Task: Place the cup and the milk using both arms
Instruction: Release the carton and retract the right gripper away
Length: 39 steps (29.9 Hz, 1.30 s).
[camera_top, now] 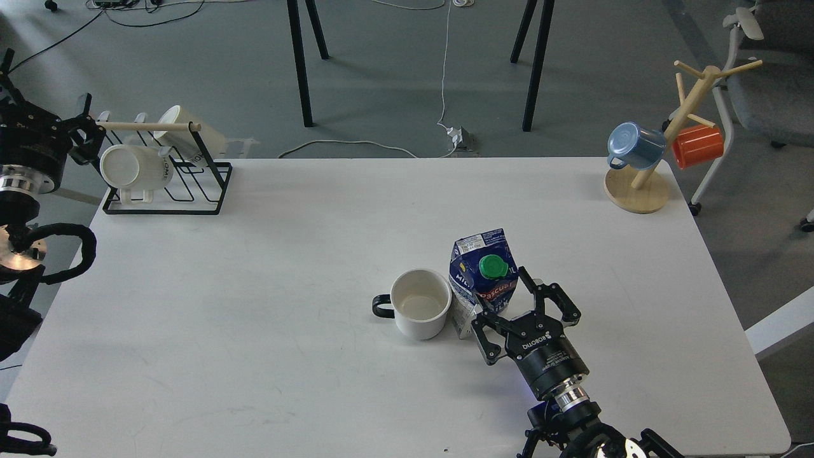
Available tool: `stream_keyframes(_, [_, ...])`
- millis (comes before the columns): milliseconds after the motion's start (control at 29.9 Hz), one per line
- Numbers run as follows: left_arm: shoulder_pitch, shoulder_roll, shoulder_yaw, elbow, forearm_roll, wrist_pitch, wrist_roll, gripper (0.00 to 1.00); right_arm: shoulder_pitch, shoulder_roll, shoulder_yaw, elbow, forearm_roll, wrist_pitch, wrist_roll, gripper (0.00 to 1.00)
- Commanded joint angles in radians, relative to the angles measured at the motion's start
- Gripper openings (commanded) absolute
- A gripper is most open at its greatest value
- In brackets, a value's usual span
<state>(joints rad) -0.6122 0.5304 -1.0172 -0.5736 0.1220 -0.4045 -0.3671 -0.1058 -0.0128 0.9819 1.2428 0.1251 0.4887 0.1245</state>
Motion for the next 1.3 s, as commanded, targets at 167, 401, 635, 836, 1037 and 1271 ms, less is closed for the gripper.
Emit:
stream_keyframes(167, [0.005, -0.01, -0.001, 0.0, 0.005, 0.0, -0.003, 0.99, -0.07, -0.01, 0.003, 0.01, 0.001, 0.0, 0.0, 0.97])
stream_keyframes(401, [0.005, -0.013, -0.001, 0.0, 0.004, 0.0, -0.003, 1.0, -0.135, -0.062, 0.001, 0.036, -0.001, 0.0, 0.0, 0.97])
stream_keyframes(635, [0.003, -0.013, -0.001, -0.002, 0.002, -0.028, 0.008, 1.0, -0.175, -0.315, 0.11, 0.216, -0.001, 0.0, 0.001, 0.99])
stream_keyframes(836, [-0.009, -0.021, -0.003, -0.002, -0.001, -0.033, 0.007, 1.0, -0.154, -0.446, 0.332, 0.233, 0.002, 0.0, 0.003, 0.99])
stream_keyframes(1037, [-0.038, -0.038, -0.003, -0.002, -0.007, -0.03, 0.01, 1.0, 0.101, -0.444, 0.437, 0.147, 0.001, 0.0, 0.0, 0.99])
stream_keyframes(1271, [-0.089, -0.093, -0.004, -0.002, -0.008, -0.019, 0.071, 1.0, 0.611, -0.46, 0.374, -0.25, 0.001, 0.0, -0.063, 0.99])
